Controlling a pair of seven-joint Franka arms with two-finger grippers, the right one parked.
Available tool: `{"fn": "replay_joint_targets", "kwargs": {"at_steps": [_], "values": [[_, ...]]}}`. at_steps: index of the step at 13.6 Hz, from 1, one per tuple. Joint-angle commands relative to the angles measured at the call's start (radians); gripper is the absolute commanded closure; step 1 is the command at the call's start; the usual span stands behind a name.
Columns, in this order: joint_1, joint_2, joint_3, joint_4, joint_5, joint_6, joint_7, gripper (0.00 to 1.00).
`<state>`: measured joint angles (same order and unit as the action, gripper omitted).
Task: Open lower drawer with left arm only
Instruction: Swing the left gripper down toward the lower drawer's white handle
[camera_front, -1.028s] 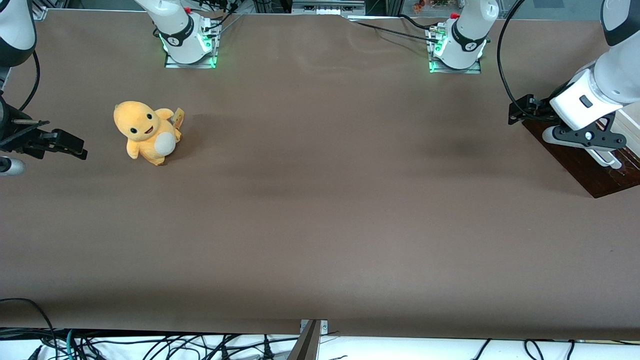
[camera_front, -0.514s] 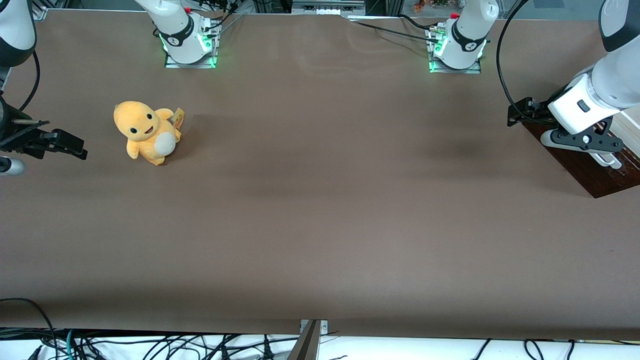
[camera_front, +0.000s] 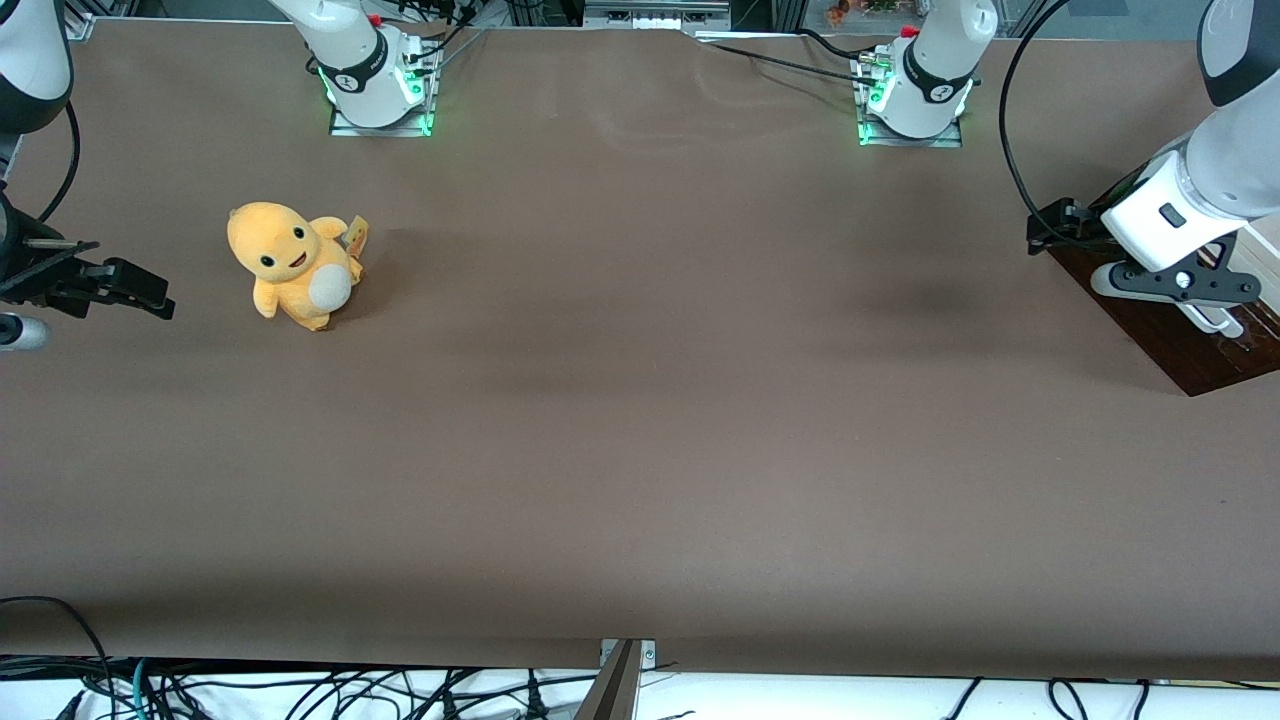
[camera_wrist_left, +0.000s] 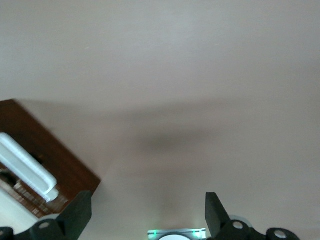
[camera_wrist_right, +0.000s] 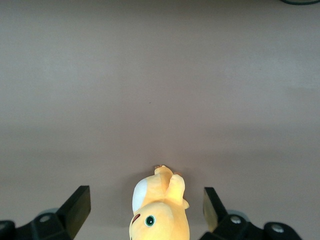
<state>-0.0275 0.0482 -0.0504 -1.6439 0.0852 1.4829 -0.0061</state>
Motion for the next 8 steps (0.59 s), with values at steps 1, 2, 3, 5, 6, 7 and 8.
{"fn": "replay_joint_targets", "kwargs": {"at_steps": [1,2,3,5,6,7,8], "values": [[-0.005,0.028,-0.002,0.032,0.088,-0.065,-0.09,0.0],[-0.006,0.039,-0.003,0.032,0.155,-0.09,-0.141,0.0],[-0.011,0.062,-0.005,0.032,0.224,-0.12,-0.191,0.0],[-0.023,0.123,-0.016,0.032,0.33,-0.179,-0.273,0.0],[-0.025,0.159,-0.017,0.032,0.364,-0.202,-0.332,0.0],[-0.026,0.2,-0.017,0.03,0.385,-0.225,-0.416,0.0],[-0.044,0.249,-0.017,0.03,0.408,-0.265,-0.522,0.0]]}}
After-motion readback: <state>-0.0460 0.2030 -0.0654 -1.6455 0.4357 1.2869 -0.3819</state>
